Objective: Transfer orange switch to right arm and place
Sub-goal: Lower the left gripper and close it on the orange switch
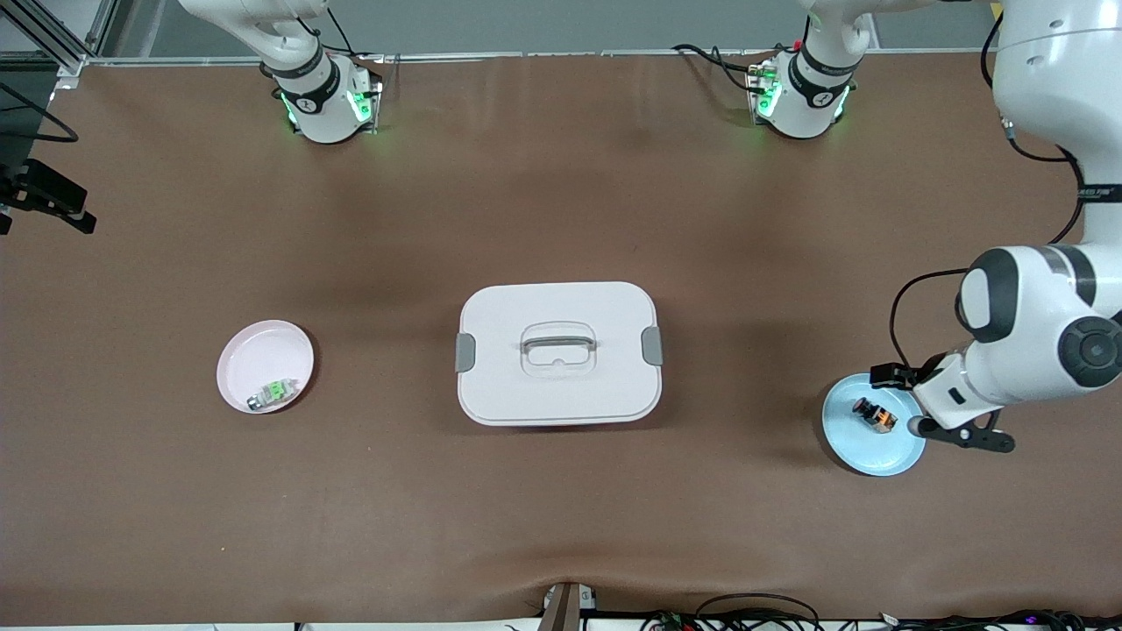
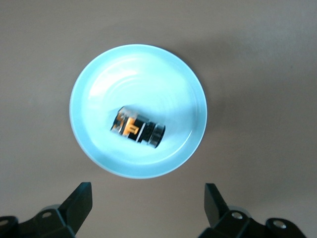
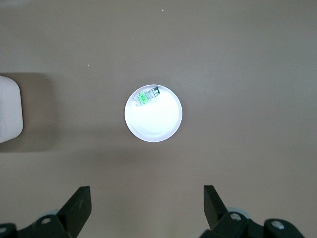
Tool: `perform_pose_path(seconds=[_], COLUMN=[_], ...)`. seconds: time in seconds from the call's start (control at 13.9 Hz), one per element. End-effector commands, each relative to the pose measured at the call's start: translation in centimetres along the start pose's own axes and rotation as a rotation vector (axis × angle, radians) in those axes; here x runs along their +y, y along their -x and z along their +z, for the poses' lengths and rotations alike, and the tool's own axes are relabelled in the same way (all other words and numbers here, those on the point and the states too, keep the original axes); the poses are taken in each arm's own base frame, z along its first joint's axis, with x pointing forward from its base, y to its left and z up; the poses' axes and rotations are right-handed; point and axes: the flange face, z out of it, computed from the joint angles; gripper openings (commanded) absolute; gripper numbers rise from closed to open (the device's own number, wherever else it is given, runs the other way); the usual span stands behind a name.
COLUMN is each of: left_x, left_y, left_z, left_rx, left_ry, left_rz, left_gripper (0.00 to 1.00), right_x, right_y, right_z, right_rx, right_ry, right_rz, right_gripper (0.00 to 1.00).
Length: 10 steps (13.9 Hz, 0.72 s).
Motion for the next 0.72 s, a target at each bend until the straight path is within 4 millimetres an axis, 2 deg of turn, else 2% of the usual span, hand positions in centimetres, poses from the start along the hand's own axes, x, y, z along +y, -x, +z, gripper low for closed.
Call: perform_pose_path(seconds=[0.0, 0.36, 0.65], left_x=[-0.6, -1.7, -1.9], left_y=[-0.5, -0.7, -1.2], left_z=[0.6, 2.9, 4.6], left_rx=[0.004, 0.014, 0.040], left_ry=[-0.015, -0.018, -0.028], left_rz=[0.095, 0.297, 0.300], left_gripper=[1.00, 1.00, 1.00], right_x=[-0.2, -0.1, 0.0], right_y=[0.5, 0.6, 0.5], right_z=[-0.4, -0.3, -0.2], right_rx=[0.007, 0.004, 0.003], right_ry=[0.013, 0.005, 0.003], right_rz=[-0.004, 0.000, 0.003], right_gripper=[1.00, 1.00, 1.00])
